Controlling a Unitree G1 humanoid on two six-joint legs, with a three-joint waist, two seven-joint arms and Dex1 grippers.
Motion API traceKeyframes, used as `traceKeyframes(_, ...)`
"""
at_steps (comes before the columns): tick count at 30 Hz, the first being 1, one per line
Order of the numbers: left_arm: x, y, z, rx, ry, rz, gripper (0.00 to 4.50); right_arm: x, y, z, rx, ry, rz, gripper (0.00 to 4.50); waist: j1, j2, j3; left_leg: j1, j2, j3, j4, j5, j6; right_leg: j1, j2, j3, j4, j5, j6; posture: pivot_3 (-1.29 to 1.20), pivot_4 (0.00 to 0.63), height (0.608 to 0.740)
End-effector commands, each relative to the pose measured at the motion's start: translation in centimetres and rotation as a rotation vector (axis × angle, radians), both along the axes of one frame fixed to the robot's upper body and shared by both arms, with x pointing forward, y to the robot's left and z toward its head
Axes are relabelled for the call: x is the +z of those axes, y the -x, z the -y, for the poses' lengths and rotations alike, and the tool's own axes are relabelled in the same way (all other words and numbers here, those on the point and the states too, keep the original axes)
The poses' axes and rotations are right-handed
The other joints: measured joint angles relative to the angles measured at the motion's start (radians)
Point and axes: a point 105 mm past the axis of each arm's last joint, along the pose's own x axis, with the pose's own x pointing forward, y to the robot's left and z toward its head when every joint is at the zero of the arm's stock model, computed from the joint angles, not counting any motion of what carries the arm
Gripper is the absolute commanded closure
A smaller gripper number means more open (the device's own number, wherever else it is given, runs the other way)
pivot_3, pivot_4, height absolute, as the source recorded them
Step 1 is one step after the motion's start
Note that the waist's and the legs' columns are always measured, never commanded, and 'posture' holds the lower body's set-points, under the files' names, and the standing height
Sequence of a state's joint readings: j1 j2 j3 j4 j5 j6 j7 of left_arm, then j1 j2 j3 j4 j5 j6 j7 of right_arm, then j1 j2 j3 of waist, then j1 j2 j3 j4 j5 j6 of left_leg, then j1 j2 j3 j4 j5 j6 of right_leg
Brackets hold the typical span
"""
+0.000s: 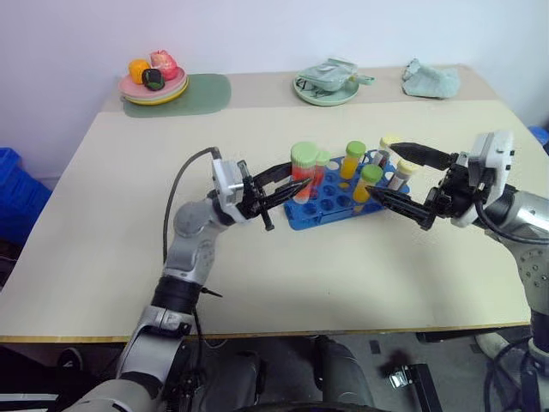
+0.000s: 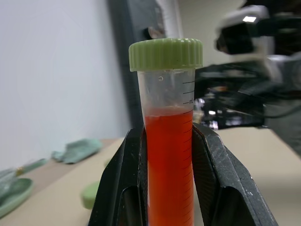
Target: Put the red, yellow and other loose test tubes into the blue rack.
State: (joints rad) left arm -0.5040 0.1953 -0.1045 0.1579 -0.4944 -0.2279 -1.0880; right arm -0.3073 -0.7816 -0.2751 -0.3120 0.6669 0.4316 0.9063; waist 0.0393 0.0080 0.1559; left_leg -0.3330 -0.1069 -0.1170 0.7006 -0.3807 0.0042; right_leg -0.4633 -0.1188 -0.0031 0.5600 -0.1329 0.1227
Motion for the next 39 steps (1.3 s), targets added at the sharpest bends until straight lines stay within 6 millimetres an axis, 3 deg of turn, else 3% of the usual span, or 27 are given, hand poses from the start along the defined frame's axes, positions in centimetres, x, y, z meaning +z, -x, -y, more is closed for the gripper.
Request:
traceKeyframes(1,1.0,1.6,0.1,-0.056,0.004,0.026,3.79,1.2,-0.3,-0.9,0.003,-0.001,0.079,0.00,0.000,0.000,0.000,0.000,0.000,0.000,0.000,0.000,0.000,0.000,0.000,0.000,0.000,0.000,0.000,0.00,0.150,0.740)
traceKeyframes(9,0.8,2.2,1.7,-0.064,0.024,0.008,3.79,1.0,-0.7,-5.0,0.069,0.019,0.118,0.00,-0.002,0.000,0.000,0.000,0.000,0.000,0.000,0.000,0.000,0.000,0.000,0.000,0.000,0.000,0.000,0.00,0.150,0.740)
traceKeyframes(16,0.2,1.7,2.5,-0.035,0.016,-0.017,3.79,2.5,0.1,-7.4,0.125,-0.026,0.143,0.00,-0.001,0.000,0.000,0.000,0.000,0.000,0.000,0.000,0.000,0.000,0.000,0.000,0.000,0.000,0.000,0.00,0.150,0.740)
traceKeyframes(33,0.1,0.0,4.0,0.023,0.016,-0.060,3.79,2.3,0.7,-9.0,0.150,-0.060,0.119,0.00,-0.003,0.000,0.000,0.000,0.000,0.000,0.000,0.000,0.000,0.000,0.000,0.000,0.000,0.000,0.000,0.00,0.150,0.740)
traceKeyframes(39,0.1,-0.2,3.7,0.038,0.005,-0.059,3.79,2.1,0.2,-8.3,0.110,-0.031,0.132,0.00,-0.002,0.000,0.000,0.000,0.000,0.000,0.000,0.000,0.000,0.000,0.000,0.000,0.000,0.000,0.000,0.00,0.150,0.740)
